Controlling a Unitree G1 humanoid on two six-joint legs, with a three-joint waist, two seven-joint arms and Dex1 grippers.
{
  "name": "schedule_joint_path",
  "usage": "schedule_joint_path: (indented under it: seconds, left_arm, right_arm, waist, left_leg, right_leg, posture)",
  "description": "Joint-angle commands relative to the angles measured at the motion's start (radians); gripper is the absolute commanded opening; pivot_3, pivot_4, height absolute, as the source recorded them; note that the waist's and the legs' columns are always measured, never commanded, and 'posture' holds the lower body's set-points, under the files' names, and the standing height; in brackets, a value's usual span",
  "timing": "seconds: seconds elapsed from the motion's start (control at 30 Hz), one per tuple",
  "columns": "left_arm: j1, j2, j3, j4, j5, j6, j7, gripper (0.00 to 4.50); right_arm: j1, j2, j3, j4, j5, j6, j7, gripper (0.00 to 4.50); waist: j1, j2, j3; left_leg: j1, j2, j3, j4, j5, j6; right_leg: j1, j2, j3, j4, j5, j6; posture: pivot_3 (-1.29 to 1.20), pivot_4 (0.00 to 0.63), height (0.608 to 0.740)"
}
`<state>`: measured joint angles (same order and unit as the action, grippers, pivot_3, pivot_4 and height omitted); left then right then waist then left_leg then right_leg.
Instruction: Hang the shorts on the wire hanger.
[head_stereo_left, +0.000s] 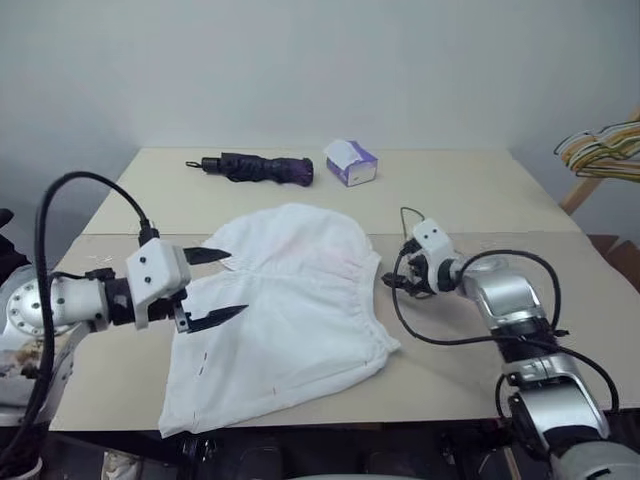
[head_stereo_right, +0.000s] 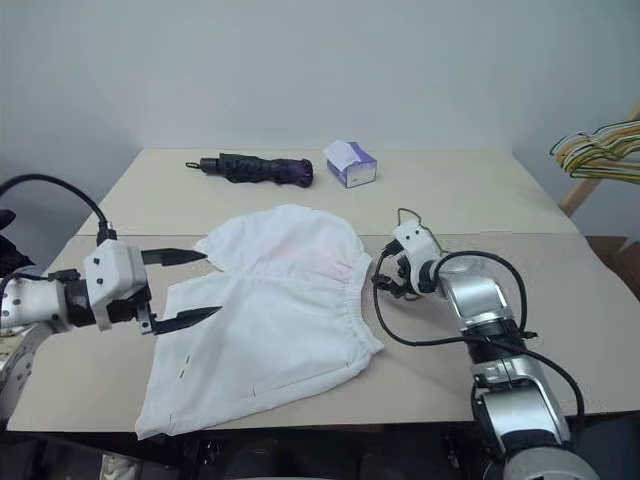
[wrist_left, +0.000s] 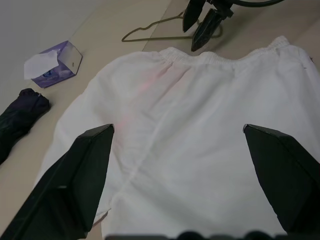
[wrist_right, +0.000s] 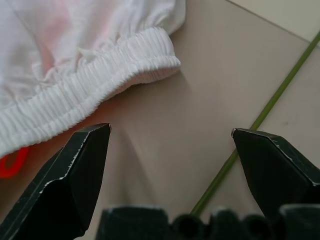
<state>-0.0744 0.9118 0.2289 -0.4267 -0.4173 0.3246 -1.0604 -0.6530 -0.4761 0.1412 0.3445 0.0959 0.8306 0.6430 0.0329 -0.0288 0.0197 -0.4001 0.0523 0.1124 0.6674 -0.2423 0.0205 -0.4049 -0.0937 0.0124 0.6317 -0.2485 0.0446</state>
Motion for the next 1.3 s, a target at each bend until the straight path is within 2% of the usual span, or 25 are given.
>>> schedule_joint_path:
  seconds: [0.03,0.17,0.47,0.6,0.67,0.8,1.0,1.17,1.3]
  left_arm:
    - [-0.012,0.016,-0.005,0.004,0.018,-0.029,-0.005,4.49]
    - [-0.027,0.014,-0.008,0.022,0.032,-0.047,-0.004,4.49]
    - [-0.017,0.011,-0.023,0.027,0.052,-0.064,-0.008,4.49]
    - [-0.021,0.011,-0.021,0.026,0.052,-0.067,-0.009,4.49]
    - [-0.034,0.012,-0.023,0.03,0.05,-0.065,-0.008,4.49]
    - [-0.061,-0.001,-0.016,0.027,0.015,-0.056,-0.009,4.49]
    - [-0.055,-0.013,-0.001,-0.022,-0.066,-0.032,-0.013,4.49]
    - [-0.033,-0.024,-0.001,-0.07,-0.117,-0.017,-0.008,4.49]
    - [-0.016,-0.025,-0.013,-0.082,-0.106,-0.02,0.001,4.5]
  right_arm:
    - [-0.011,-0.018,-0.028,0.049,0.001,0.027,-0.004,4.5]
    - [0.044,-0.069,-0.026,0.02,-0.004,0.063,0.001,4.5]
    - [0.242,-0.229,-0.083,-0.195,0.05,0.157,0.056,4.5]
    - [0.233,-0.239,-0.139,-0.291,0.113,0.175,0.081,4.5]
    - [0.19,-0.216,-0.155,-0.269,0.132,0.169,0.073,4.5]
    - [0.11,-0.184,-0.102,-0.144,0.093,0.077,0.062,4.5]
    - [0.016,-0.143,-0.042,0.091,0.04,-0.031,0.078,4.5]
    - [0.003,-0.138,0.014,0.179,0.007,-0.083,0.14,4.5]
    - [-0.017,-0.131,0.019,0.222,-0.007,-0.048,0.148,3.61]
  waist:
    - [-0.002,0.0,0.0]
    - [-0.009,0.001,-0.001]
    - [-0.008,0.0,-0.004]
    - [-0.02,0.001,-0.004]
    - [-0.029,0.001,-0.004]
    - [-0.05,0.001,-0.004]
    - [-0.048,0.001,-0.004]
    - [-0.046,0.001,-0.004]
    - [-0.047,0.001,-0.005]
  left_leg:
    - [0.0,0.0,0.0,0.0,0.0,0.0]
    - [0.001,0.0,0.0,0.0,0.0,0.0]
    - [0.002,0.0,-0.001,0.0,0.0,0.0]
    - [0.002,0.0,-0.001,0.0,0.0,0.0]
    - [0.002,0.0,-0.001,0.0,0.0,0.0]
    - [0.002,0.0,-0.001,0.0,0.0,0.0]
    - [0.001,0.0,-0.001,0.0,0.0,0.001]
    - [0.002,0.0,-0.001,0.0,0.0,0.001]
    - [0.003,0.0,-0.001,0.0,0.0,0.0]
  right_leg:
    - [0.0,0.0,0.0,0.0,0.0,0.0]
    - [0.001,0.0,0.0,0.001,0.0,0.0]
    - [0.002,-0.001,-0.001,0.0,0.0,0.0]
    - [0.003,-0.001,-0.001,0.0,0.0,0.0]
    - [0.002,0.0,0.0,0.0,0.0,0.0]
    - [0.002,0.0,0.001,0.0,0.0,0.0]
    - [0.002,0.0,0.001,-0.001,0.0,0.001]
    - [0.003,0.0,0.001,0.0,0.0,0.001]
    - [0.004,0.0,0.001,0.0,0.0,0.001]
  posture:
    - [0.06,0.0,0.74]
    - [0.05,0.0,0.74]
    - [0.04,0.0,0.74]
    - [0.03,0.0,0.74]
    - [0.03,0.0,0.74]
    - [0.04,0.0,0.74]
    - [0.05,0.0,0.74]
    - [0.07,0.0,0.74]
    - [0.07,0.0,0.74]
